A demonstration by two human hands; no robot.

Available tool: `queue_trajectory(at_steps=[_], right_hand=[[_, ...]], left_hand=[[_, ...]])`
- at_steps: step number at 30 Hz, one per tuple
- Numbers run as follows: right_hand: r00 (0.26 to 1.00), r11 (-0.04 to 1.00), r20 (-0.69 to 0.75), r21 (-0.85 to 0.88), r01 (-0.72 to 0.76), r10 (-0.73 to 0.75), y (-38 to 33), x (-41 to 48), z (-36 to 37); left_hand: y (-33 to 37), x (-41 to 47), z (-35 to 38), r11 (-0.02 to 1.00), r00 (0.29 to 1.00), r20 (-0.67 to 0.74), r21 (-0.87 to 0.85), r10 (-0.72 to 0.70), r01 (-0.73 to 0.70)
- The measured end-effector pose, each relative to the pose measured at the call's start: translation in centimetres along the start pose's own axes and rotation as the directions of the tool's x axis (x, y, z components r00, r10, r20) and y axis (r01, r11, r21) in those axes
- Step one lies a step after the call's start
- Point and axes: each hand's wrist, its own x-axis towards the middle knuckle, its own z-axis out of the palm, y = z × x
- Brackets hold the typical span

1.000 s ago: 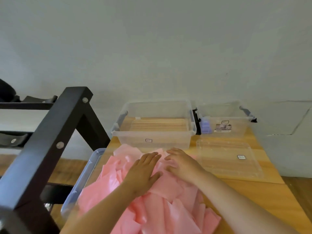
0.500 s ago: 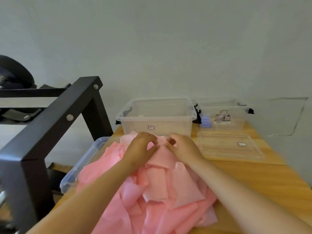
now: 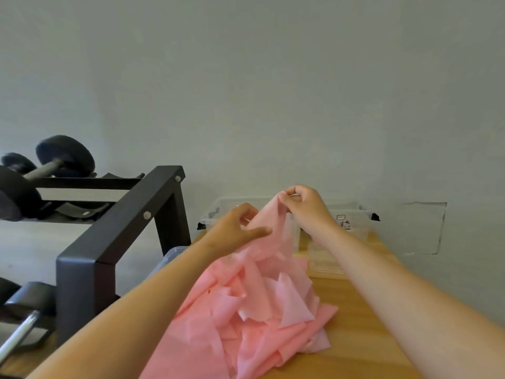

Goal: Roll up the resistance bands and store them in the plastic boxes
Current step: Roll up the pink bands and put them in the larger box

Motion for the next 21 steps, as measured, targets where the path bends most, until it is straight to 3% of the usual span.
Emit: queue_trajectory(at_steps=[13,21], right_hand=[[0.979,0.993,-0.176,0.026,0.113,-0.107,-8.0,-0.1,-7.6],[0.936,0.972,-0.274,0.006,0.234,-0.223,-14.0,0.5,-12.3]], left_hand=[[9.3,1.4,-7.2,0.991,0.979,-0.158,0.070,0.126,-0.116],[16.9,3.8,-11.2,0.972,0.931,-0.283,0.108,0.231,-0.209]])
